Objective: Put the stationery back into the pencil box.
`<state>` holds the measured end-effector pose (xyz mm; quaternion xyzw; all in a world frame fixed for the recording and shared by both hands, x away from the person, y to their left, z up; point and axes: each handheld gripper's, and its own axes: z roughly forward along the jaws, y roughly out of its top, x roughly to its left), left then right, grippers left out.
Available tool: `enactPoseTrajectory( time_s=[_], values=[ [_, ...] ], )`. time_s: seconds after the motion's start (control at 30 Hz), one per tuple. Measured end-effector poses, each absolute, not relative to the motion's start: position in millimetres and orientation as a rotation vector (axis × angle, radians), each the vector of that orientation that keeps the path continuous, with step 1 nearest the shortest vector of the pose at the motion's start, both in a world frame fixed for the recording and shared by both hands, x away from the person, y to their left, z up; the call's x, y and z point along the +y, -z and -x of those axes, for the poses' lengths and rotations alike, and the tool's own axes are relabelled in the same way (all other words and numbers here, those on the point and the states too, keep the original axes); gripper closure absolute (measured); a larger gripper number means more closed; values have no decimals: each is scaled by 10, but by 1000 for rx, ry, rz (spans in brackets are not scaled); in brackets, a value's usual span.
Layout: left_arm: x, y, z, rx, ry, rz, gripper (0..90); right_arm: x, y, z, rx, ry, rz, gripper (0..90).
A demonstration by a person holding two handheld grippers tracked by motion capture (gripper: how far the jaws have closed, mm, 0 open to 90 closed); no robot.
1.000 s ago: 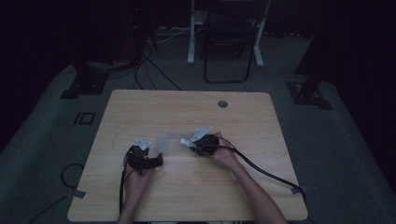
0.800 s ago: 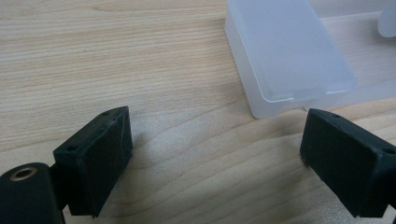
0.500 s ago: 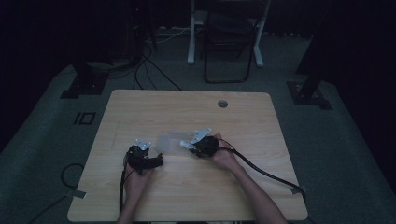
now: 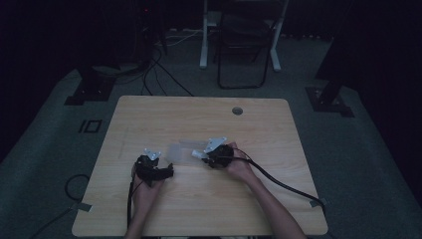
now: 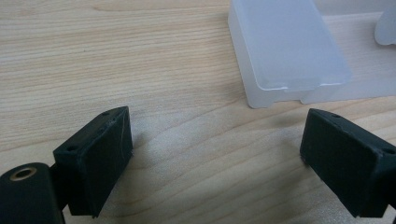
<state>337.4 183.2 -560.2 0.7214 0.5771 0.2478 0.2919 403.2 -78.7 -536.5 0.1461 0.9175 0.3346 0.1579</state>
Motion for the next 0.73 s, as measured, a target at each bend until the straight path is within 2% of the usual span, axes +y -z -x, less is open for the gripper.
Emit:
enactPoseTrajectory(
  time_s=[0.73],
  values=[
    [1833,5601,-3374,1538,-660,-1924,96,-1128,5016,-3645,2521,-1072,-361,570]
  ],
)
